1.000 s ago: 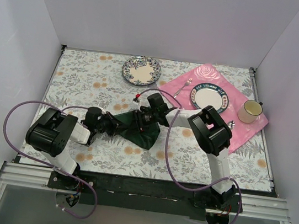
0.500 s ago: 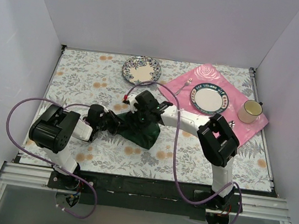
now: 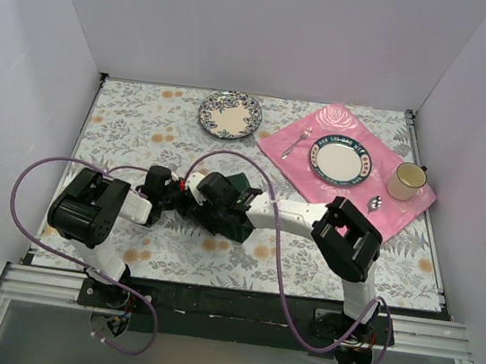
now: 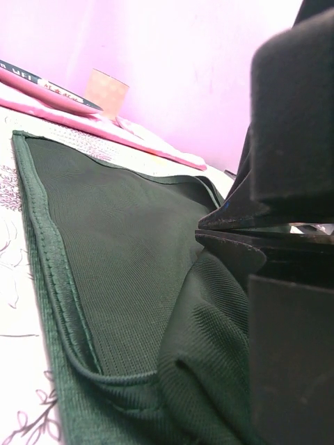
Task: Fold the napkin, place the utensils inside, and roll it up
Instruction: Roll the napkin with the utensil
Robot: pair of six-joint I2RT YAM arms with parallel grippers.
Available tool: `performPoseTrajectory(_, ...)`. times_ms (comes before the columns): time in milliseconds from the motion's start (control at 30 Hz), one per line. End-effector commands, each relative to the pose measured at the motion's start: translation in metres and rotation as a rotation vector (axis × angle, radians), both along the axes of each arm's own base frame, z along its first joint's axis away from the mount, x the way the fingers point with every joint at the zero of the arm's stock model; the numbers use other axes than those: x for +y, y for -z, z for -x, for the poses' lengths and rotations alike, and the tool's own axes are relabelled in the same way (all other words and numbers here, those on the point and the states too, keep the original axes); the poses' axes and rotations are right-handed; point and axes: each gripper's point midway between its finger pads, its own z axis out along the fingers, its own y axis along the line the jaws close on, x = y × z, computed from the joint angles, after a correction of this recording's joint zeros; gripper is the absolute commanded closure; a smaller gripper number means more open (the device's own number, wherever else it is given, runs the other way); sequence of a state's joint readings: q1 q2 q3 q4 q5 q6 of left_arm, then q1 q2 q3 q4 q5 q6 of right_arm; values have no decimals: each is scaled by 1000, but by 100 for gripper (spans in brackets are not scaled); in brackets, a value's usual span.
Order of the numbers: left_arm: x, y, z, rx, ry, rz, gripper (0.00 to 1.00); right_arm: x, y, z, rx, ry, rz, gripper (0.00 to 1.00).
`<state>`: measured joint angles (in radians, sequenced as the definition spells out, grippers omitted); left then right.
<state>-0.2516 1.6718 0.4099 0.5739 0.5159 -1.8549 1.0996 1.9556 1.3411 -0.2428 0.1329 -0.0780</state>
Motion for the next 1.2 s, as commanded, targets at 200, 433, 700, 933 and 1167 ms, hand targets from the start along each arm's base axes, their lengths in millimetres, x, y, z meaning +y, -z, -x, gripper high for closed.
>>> performPoseTrajectory(200,19,36,21,150,-7,-155,100,-15,33,2,-30,123,13,65)
performPoseTrajectory(433,41,-35,-31,-59,-60,-269,91,-14,38,17,74,107,-109,93)
performPoseTrajectory(700,83,-89,-48,-123,-127,-344,75,-4,29,23,453,27,-350,99)
performPoseTrajectory(933,92,-71,-16,7,-117,-394,37,8,6,29,885,-9,-611,99)
performPoseTrajectory(1167,85,-46,28,242,-99,-430,36,17,0,19,1021,41,-731,99)
